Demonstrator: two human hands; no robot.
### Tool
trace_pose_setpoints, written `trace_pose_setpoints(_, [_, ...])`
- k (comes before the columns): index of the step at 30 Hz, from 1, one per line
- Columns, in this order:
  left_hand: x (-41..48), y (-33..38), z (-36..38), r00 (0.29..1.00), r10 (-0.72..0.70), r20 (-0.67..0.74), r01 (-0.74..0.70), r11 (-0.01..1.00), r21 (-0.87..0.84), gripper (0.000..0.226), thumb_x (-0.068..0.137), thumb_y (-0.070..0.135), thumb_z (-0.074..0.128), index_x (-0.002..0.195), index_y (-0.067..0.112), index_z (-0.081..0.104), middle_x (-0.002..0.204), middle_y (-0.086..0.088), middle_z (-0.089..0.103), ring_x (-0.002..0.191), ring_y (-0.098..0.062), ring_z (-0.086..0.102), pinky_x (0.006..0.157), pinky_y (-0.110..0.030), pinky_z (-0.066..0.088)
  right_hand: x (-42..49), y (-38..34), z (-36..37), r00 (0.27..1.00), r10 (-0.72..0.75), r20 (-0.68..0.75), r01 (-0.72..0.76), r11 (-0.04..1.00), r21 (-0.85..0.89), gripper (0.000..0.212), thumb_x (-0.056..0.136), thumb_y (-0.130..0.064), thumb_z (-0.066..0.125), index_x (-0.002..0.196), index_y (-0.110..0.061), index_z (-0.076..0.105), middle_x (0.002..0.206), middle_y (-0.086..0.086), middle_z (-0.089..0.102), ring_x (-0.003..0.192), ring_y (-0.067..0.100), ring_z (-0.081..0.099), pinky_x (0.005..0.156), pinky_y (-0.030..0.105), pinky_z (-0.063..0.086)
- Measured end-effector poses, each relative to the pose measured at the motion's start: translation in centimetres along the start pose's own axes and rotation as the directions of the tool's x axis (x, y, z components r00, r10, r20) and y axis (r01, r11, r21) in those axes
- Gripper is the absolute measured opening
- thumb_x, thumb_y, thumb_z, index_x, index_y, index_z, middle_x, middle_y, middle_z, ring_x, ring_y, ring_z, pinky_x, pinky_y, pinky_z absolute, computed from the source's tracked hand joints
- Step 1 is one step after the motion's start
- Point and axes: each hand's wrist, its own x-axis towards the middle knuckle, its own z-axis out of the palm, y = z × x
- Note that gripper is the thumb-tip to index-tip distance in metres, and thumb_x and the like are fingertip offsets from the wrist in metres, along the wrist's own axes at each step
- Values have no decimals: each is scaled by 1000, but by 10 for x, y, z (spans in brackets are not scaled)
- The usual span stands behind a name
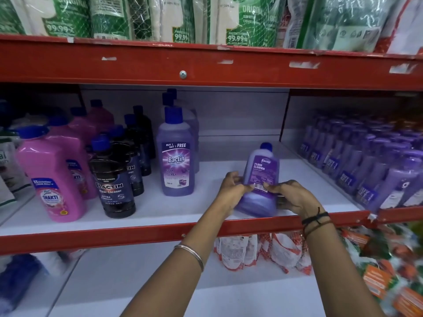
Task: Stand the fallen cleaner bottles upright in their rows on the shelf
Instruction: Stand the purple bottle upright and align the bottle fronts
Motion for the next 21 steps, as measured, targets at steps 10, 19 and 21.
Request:
trace_pose_setpoints(10, [-41, 26, -59, 968, 249, 40, -252, 958, 137, 56, 78, 8, 69, 128, 13, 45, 122, -4, 56, 100, -18, 58, 86, -35, 54, -31, -4, 51, 952, -303, 32, 292, 938, 185, 60, 72, -4, 74, 124, 2, 44, 121, 15, 60, 93, 21, 66, 61, 26, 59])
trace_pose_setpoints(19, [-82, 9, -140, 896, 422, -139, -387, 895, 223, 60, 74, 14, 73, 125, 29, 45, 119, -4, 60, 109, -19, 61, 88, -38, 55, -64, -4, 139, 857, -498, 132, 488, 867, 102, 62, 68, -13, 78, 120, -21, 44, 113, -9, 57, 105, 14, 59, 76, 27, 57])
trace_pose_setpoints(21, [-88, 6, -155, 887, 428, -172, -379, 889, 256, 64, 74, 15, 73, 130, 28, 42, 125, -5, 58, 112, -19, 60, 89, -38, 55, -67, -1, 157, 841, -523, 138, 512, 852, 108, 62, 70, -11, 78, 121, -21, 43, 112, -11, 57, 103, 10, 60, 71, 22, 58])
